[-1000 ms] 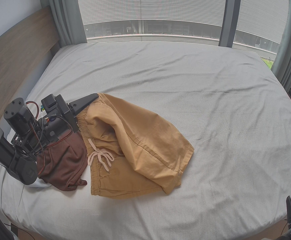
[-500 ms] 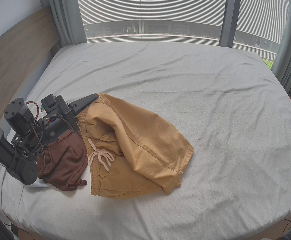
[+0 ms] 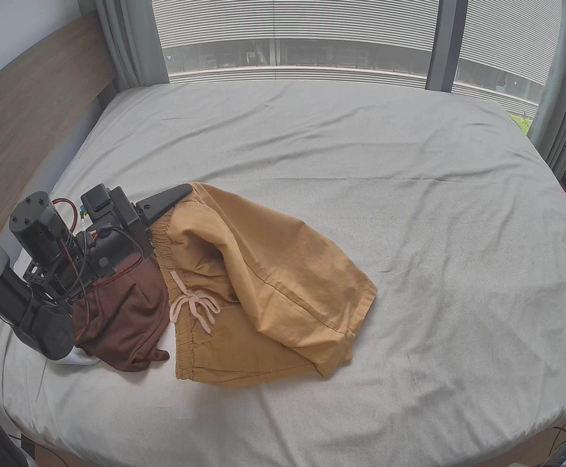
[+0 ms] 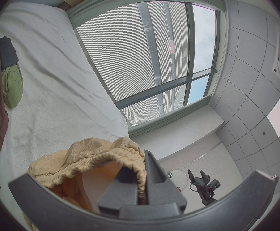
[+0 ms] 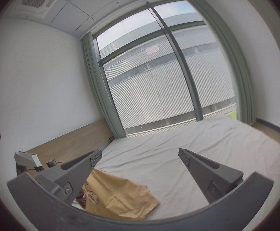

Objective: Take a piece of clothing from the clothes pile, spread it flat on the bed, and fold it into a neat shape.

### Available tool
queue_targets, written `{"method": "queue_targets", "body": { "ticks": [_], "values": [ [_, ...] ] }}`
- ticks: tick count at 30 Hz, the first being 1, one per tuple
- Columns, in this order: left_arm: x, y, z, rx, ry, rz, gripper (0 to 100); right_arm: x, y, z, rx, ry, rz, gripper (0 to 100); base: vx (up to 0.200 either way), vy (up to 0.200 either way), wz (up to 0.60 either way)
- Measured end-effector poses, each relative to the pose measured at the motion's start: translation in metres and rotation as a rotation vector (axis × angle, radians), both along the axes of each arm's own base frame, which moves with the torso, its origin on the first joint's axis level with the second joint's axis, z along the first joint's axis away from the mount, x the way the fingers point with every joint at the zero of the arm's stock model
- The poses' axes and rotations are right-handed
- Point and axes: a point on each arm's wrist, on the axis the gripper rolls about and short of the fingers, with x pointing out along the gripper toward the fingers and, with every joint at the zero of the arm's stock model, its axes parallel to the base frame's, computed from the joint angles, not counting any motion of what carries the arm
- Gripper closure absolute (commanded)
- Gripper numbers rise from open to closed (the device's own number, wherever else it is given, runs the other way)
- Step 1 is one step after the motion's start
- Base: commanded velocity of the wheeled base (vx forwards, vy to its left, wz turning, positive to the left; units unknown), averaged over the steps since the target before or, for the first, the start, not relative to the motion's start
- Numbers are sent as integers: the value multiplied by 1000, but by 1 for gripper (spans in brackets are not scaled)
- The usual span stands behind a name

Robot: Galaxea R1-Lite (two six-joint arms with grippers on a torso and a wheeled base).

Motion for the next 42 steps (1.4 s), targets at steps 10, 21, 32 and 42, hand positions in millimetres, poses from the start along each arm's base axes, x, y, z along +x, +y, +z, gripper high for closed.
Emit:
{"method": "queue_targets", "body": {
  "ticks": [10, 21, 32, 42],
  "values": [
    [1, 0, -5, 6, 13, 1, 100, 64, 26, -25, 85, 220, 133, 0, 0, 0, 0],
    [4, 9, -8, 15, 16, 27, 100, 119, 51, -82, 113, 305, 186, 0, 0, 0, 0],
    [6, 11, -10, 17, 24, 35, 100, 142, 68, -136, 186, 512, 254, 0, 0, 0, 0],
    [7, 11, -12, 18, 28, 35, 100, 159, 76, -166, 189, 571, 271, 0, 0, 0, 0]
  ]
}}
